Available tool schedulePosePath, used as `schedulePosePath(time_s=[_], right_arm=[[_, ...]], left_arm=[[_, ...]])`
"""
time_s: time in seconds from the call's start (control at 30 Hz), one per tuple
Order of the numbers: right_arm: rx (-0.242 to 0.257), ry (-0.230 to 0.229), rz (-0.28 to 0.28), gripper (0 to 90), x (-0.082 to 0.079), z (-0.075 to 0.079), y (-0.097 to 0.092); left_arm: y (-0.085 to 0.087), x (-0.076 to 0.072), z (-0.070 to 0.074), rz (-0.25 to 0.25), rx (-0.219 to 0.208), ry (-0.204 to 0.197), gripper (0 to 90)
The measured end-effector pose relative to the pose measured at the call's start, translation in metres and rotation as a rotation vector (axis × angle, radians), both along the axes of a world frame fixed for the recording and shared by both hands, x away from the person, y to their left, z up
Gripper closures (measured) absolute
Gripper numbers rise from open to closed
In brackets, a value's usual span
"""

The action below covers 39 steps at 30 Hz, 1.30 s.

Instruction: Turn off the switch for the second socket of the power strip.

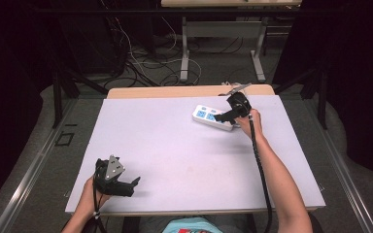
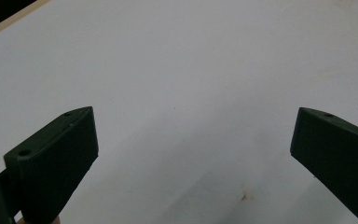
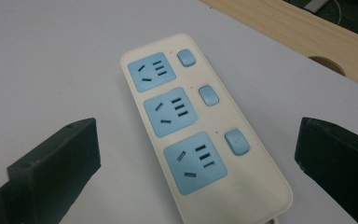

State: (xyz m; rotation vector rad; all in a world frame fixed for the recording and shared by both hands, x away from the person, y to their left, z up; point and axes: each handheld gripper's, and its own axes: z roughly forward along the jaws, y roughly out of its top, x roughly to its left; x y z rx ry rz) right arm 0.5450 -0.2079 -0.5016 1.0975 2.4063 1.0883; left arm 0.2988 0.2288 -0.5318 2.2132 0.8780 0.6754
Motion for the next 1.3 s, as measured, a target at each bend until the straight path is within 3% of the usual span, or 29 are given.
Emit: schedulePosePath(time_s=[0.07,0.17,0.27,0.43,0.53,0.6,0.63,0.73,0.97,1.3], right_arm=[[-0.013,-0.007,0.008,0.0,0.003,0.001,0.002],[0.015,-0.003,0.006,0.0,0.005,-0.001,0.007],[-0.015,0.007,0.003,0.0,0.009,-0.001,0.011],[-0.013,0.019,0.004,0.0,0.012,0.000,0.017],[-0.020,0.000,0.010,0.0,0.014,-0.001,0.020],[-0.023,0.012,-0.003,0.0,0.014,-0.001,0.022],[-0.024,-0.007,0.003,0.0,0.015,-0.001,0.022],[-0.033,0.008,0.001,0.0,0.016,0.000,0.024],[-0.020,-0.013,-0.046,0.0,0.022,0.000,0.030],[-0.041,-0.039,-0.102,31.2,0.024,-0.004,0.033]], left_arm=[[0.000,0.000,0.000,-0.001,-0.001,-0.001,0.4],[0.000,0.000,0.000,-0.001,0.000,-0.002,0.4],[0.000,0.000,0.000,0.000,-0.001,-0.001,0.4],[0.000,0.000,0.000,-0.003,-0.001,-0.001,0.4],[0.000,0.000,0.000,-0.002,-0.001,0.000,0.4],[0.000,0.000,0.000,-0.003,-0.002,-0.001,0.5],[0.000,0.000,0.000,-0.005,-0.001,0.000,0.4],[0.000,0.000,0.000,-0.004,-0.001,-0.001,0.4],[0.000,0.000,0.000,-0.005,0.000,0.000,0.5],[-0.001,0.000,0.000,-0.007,0.001,0.000,0.5]])
